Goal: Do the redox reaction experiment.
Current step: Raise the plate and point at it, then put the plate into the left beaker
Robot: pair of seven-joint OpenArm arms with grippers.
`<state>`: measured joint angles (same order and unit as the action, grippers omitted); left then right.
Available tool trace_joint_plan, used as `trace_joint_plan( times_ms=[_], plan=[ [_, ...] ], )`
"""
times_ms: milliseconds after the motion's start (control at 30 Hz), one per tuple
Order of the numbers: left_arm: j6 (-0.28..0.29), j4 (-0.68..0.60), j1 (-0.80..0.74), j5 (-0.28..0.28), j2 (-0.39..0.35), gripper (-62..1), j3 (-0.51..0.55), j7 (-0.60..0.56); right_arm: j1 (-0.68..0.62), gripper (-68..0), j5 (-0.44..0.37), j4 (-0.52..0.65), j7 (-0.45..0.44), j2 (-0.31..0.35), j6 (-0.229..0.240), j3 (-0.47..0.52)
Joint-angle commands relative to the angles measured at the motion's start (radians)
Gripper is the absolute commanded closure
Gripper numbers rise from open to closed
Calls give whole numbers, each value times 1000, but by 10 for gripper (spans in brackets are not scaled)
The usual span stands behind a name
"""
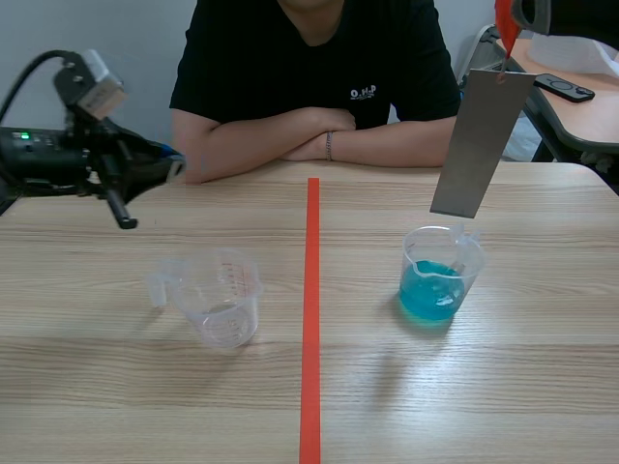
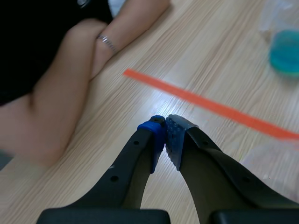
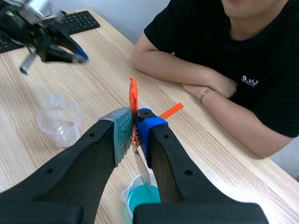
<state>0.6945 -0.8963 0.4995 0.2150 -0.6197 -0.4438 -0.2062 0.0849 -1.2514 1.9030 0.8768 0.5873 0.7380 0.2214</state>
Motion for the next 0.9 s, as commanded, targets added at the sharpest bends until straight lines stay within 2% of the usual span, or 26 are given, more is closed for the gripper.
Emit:
trace_joint_plan(
  times_ms=[0,200,367,567,700,800,867],
  plan=[
    [2,-21,-47,14,-46,-32,37,-34,15,-15,-21,5,-18,5,8,5],
    [2,-21,-277,14,-194,-32,194,-141,15,-15,-21,5,-18,5,8,5],
    [2,-21,-521,12,-249,-32,343,-256,15,-15,-21,5,-18,5,8,5],
    [2,-41,-845,-35,-246,-32,539,-454,15,-15,-21,5,-18,5,8,5],
    [2,-85,-1055,-89,-220,-32,659,-575,15,-15,-21,5,-18,5,8,5],
    [2,-115,-1178,-151,-163,-32,731,-630,15,-15,-21,5,-18,5,8,5],
    [-35,-129,-1244,-211,-114,-32,768,-666,15,-15,-21,5,-18,5,8,5]
  ],
)
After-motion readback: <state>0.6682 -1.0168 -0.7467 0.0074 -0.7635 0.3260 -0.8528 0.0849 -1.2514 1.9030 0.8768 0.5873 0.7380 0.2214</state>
